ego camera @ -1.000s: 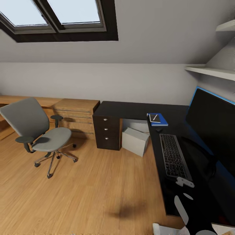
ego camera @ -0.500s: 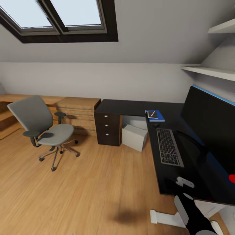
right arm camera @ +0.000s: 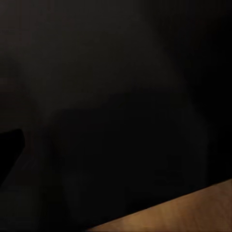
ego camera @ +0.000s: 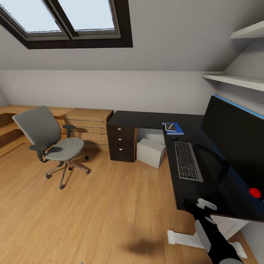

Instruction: In the bedroom, organize the workspace by keeping the computer under the desk, ensuring the monitor is on the desk, placing the keyboard on the desk next to the monitor, placing the mouse on the desk next to the keyboard, moving the folder from the swivel chair onto the desk next to the mouse, stacking the notebook on top of the folder with the pen on top of the notebook, and positioning the swivel chair next to the desk.

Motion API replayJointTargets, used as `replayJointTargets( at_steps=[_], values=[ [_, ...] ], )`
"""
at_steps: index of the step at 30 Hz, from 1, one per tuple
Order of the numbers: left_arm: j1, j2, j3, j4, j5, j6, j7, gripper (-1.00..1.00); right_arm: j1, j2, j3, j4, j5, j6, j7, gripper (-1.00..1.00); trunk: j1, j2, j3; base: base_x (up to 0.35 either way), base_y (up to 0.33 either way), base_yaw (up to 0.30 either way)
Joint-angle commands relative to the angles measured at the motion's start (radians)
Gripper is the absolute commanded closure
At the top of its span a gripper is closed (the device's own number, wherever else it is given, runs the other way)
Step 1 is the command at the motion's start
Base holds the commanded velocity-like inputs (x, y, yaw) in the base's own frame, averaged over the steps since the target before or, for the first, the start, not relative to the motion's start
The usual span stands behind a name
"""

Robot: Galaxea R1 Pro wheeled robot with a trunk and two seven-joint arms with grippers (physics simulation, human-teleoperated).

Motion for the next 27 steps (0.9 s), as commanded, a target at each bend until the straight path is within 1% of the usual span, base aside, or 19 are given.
replayJointTargets(
  at_steps=[1,3,6,9,11,12,17,21,22,27],
  values=[
    [0.000,0.000,-0.002,0.000,0.008,-0.003,0.000,-1.00,0.000,0.000,0.002,-0.003,-0.008,0.004,-0.004,-1.00,0.000,-0.001,-0.001,-0.013,0.000,0.000],
    [0.000,0.000,-0.002,0.000,0.008,-0.003,0.000,-1.00,0.000,0.002,0.004,-0.004,-0.008,0.004,-0.003,-1.00,0.000,-0.001,-0.001,-0.009,0.000,0.000],
    [0.000,0.000,-0.002,0.000,0.008,-0.003,0.000,-1.00,0.000,0.005,0.008,-0.005,-0.008,0.003,-0.002,-1.00,-0.012,0.020,0.008,-0.005,0.000,0.000],
    [0.000,0.000,-0.002,0.000,0.008,-0.003,0.000,-1.00,0.000,0.010,0.023,-0.006,-0.008,0.003,-0.001,-1.00,-0.023,0.041,0.018,-0.003,0.000,0.000],
    [0.000,0.000,-0.002,0.000,0.008,-0.003,0.000,-1.00,0.000,0.012,0.039,-0.006,-0.008,0.001,-0.001,-1.00,-0.031,0.055,0.024,-0.002,0.000,0.000],
    [0.000,0.000,-0.002,0.000,0.008,-0.003,0.000,-1.00,0.000,0.014,0.059,-0.006,-0.008,-0.004,-0.001,-1.00,-0.035,0.062,0.027,0.000,0.000,0.000],
    [0.000,0.000,-0.002,0.000,0.008,-0.003,0.000,-1.00,0.000,0.021,0.117,-0.006,-0.009,-0.040,-0.002,-1.00,-0.054,0.097,0.043,0.000,0.000,0.000],
    [0.000,0.000,-0.001,0.000,0.008,-0.003,0.000,-1.00,0.000,0.037,0.160,-0.005,-0.009,-0.081,-0.004,-1.00,-0.069,0.125,0.055,0.000,0.000,0.000],
    [0.000,0.000,-0.001,0.000,0.008,-0.003,0.000,-1.00,0.000,0.046,0.174,-0.005,-0.009,-0.099,-0.006,-1.00,-0.073,0.132,0.058,0.000,0.000,0.000],
    [0.000,0.001,-0.001,0.000,0.008,-0.003,0.000,-1.00,0.000,0.072,0.193,-0.003,-0.008,-0.124,-0.007,-1.00,-0.092,0.167,0.074,0.000,0.000,0.028]
  ],
)
